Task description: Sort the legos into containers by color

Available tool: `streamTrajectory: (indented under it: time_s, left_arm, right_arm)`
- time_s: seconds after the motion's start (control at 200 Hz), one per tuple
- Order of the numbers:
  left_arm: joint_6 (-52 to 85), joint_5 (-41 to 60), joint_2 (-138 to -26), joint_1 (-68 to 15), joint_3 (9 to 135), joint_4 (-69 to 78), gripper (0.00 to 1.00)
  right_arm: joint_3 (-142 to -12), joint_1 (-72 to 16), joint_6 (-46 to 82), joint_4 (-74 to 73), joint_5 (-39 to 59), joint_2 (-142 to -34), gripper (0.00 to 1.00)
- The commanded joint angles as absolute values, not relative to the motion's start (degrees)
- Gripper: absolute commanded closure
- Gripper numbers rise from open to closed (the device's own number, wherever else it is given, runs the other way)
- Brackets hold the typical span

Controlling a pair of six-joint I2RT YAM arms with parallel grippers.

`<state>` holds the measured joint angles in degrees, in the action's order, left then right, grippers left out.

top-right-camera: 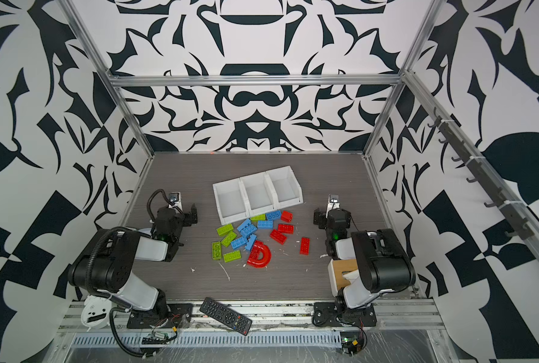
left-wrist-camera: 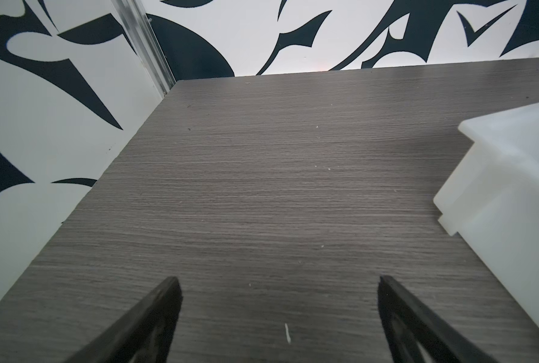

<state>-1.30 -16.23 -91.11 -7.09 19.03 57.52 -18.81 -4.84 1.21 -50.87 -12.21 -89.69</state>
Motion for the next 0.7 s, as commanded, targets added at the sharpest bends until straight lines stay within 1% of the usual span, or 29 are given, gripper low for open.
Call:
streamTrajectory:
  time_s: [0.0, 0.695]
  left_arm:
    - [-1.0, -15.6, -90.2, -7.0, 19.8, 57.1, 0.0]
    - [-1.1, -15.4, -90.2, -7.0, 20.0, 56.6, 0.0]
  right_arm:
    - [-20.2, -4.9, 0.9, -52.3, -12.1, -89.1, 0.01]
    - [-20.3, -4.9, 0.6, -52.3, -11.7, -88.9, 0.01]
